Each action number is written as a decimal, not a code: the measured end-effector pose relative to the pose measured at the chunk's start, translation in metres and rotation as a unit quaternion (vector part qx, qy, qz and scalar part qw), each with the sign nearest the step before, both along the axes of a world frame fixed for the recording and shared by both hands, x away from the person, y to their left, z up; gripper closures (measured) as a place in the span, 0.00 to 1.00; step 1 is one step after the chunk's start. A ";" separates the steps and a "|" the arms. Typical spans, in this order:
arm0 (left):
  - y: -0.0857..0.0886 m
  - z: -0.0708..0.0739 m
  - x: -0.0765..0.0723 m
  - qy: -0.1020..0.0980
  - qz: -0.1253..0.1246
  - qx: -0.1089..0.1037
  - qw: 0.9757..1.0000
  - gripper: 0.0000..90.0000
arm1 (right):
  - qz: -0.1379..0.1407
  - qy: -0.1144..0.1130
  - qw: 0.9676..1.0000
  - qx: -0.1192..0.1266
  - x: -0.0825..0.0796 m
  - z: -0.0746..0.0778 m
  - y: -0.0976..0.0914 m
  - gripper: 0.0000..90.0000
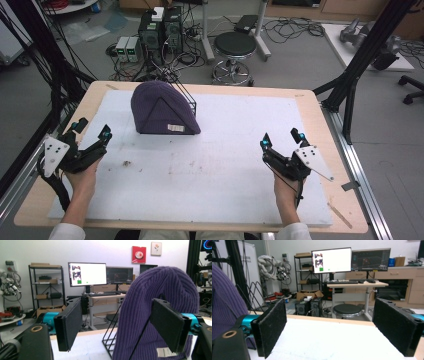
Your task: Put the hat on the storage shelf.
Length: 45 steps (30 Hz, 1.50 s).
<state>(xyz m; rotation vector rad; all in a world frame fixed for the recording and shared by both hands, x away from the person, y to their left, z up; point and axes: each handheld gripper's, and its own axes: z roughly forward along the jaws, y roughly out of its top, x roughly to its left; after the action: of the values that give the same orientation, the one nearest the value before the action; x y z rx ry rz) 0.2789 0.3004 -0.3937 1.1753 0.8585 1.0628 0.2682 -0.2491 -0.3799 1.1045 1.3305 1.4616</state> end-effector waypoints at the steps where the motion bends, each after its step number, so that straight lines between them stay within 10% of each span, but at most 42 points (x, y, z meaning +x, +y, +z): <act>1: 0.001 -0.002 -0.001 0.002 0.001 -0.001 1.000 0.29 | -0.002 0.000 1.000 -0.001 0.000 -0.002 -0.002 0.13; 34: 0.007 -0.041 -0.019 0.050 -0.010 0.003 0.999 0.29 | -0.011 0.058 0.998 -0.012 -0.022 -0.052 -0.014 0.13; 45: 0.012 -0.043 -0.025 0.062 -0.009 -0.012 0.998 0.29 | -0.015 0.094 0.994 -0.052 -0.025 -0.062 -0.006 0.13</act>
<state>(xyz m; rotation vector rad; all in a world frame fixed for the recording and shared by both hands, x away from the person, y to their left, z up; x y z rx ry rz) 0.2542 0.3125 -0.4364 1.2357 0.9525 0.9711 0.2434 -0.2556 -0.4419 1.2125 1.4961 1.2770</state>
